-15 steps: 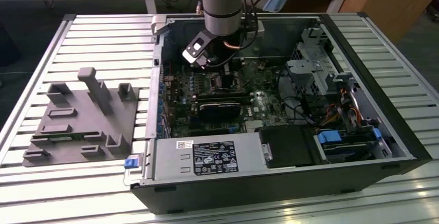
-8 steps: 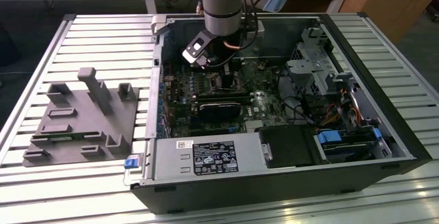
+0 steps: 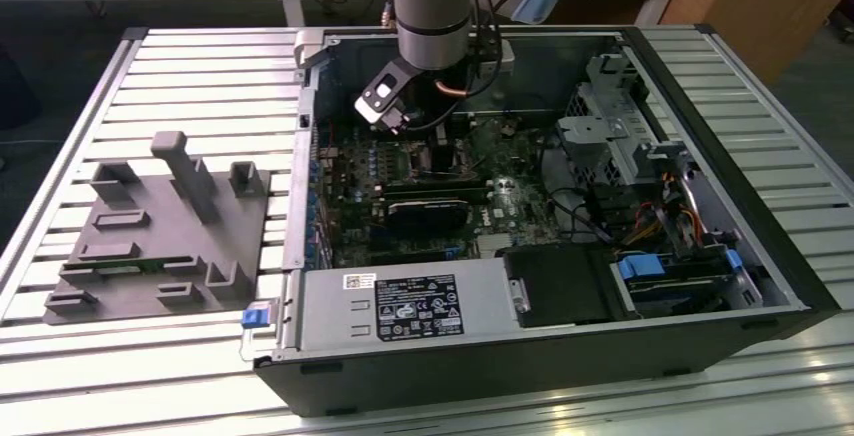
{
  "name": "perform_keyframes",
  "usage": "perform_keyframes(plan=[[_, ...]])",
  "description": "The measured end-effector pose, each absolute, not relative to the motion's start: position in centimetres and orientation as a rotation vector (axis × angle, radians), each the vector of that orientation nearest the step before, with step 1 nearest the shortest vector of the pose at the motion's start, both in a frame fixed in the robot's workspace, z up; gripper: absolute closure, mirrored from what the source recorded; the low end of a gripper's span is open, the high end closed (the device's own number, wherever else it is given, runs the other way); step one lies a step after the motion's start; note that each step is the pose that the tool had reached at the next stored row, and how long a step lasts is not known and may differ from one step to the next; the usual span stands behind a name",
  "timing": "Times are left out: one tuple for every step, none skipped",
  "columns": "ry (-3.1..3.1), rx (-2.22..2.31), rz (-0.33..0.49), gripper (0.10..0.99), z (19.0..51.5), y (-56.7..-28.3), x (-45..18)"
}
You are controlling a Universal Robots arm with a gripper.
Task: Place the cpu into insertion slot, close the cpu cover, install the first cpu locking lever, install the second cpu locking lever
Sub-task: 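Place the cpu into insertion slot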
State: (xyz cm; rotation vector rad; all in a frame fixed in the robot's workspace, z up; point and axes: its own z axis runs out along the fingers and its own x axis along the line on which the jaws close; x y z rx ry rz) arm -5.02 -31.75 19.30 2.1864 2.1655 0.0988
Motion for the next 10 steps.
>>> perform_keyframes(plan=[[2.165, 2.186, 0.099, 0.475, 19.4, -31.7, -5.0], [2.165, 2.186, 0.099, 0.475, 19.5, -31.7, -5.0], [2.165, 2.186, 0.099, 0.475, 19.7, -31.7, -5.0], [2.165, 2.186, 0.099, 0.475, 19.8, -31.7, -5.0], [2.165, 2.186, 0.099, 0.475, 20.0, -31.7, -5.0], [2.165, 2.186, 0.099, 0.475, 20.2, -31.7, -5.0], [2.165, 2.186, 0.099, 0.475, 20.4, -31.7, -5.0], [2.165, 2.186, 0.099, 0.475, 20.6, -31.7, -5.0], [2.166, 2.186, 0.099, 0.475, 20.7, -31.8, -5.0], [2.166, 2.186, 0.099, 0.475, 20.7, -31.7, -5.0]])
